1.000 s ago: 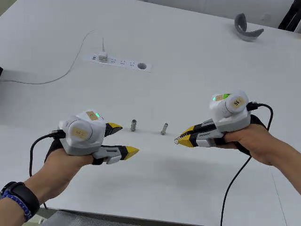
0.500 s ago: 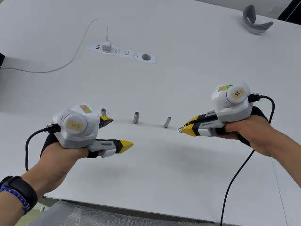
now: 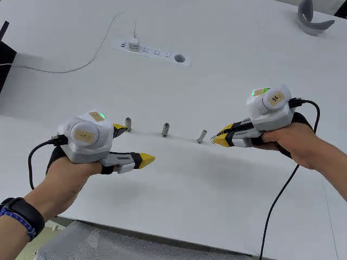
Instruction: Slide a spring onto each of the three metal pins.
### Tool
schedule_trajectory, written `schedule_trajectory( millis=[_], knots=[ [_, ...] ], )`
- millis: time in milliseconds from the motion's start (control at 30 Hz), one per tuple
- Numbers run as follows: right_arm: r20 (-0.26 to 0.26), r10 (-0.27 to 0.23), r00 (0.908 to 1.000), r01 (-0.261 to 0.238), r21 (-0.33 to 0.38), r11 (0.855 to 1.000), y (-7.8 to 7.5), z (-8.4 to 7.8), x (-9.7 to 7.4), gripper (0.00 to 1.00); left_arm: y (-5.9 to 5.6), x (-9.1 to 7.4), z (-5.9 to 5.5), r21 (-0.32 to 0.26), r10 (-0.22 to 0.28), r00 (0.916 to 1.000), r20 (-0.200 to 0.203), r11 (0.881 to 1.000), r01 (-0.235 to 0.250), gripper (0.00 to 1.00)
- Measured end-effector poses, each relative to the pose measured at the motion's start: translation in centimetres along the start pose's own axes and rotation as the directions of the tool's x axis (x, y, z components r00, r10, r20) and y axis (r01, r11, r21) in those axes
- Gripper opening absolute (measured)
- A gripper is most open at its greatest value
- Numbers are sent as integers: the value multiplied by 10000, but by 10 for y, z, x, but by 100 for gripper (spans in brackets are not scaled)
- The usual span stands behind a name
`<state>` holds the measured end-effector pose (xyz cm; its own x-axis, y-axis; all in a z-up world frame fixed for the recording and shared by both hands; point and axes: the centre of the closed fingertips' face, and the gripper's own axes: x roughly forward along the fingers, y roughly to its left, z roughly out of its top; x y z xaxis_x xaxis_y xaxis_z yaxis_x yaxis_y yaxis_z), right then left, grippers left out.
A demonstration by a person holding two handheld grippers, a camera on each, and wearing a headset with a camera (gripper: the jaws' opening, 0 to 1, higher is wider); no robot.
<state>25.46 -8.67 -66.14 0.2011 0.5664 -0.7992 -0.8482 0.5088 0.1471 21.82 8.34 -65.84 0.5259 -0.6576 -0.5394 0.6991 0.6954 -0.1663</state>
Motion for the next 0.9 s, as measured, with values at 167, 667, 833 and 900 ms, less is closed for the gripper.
schedule_trajectory(
  millis=[167,667,833,900],
  knots=[
    [-152,54,9999,-57,-171,9998,-5,0,6,13,6,-7,-5,-100,154,9999,-66,9998,-154,67],
    [-371,28,9993,-44,-432,9991,-27,6,21,13,14,-18,-10,-259,402,9991,-148,9988,-405,69],
    [-442,53,9990,-76,-515,9986,-30,7,27,13,15,-22,-10,-264,496,9987,-144,9984,-500,70],
    [-475,47,9989,-73,-553,9984,-32,8,29,13,15,-23,-10,-269,498,9986,-152,9984,-502,70]
  ],
)
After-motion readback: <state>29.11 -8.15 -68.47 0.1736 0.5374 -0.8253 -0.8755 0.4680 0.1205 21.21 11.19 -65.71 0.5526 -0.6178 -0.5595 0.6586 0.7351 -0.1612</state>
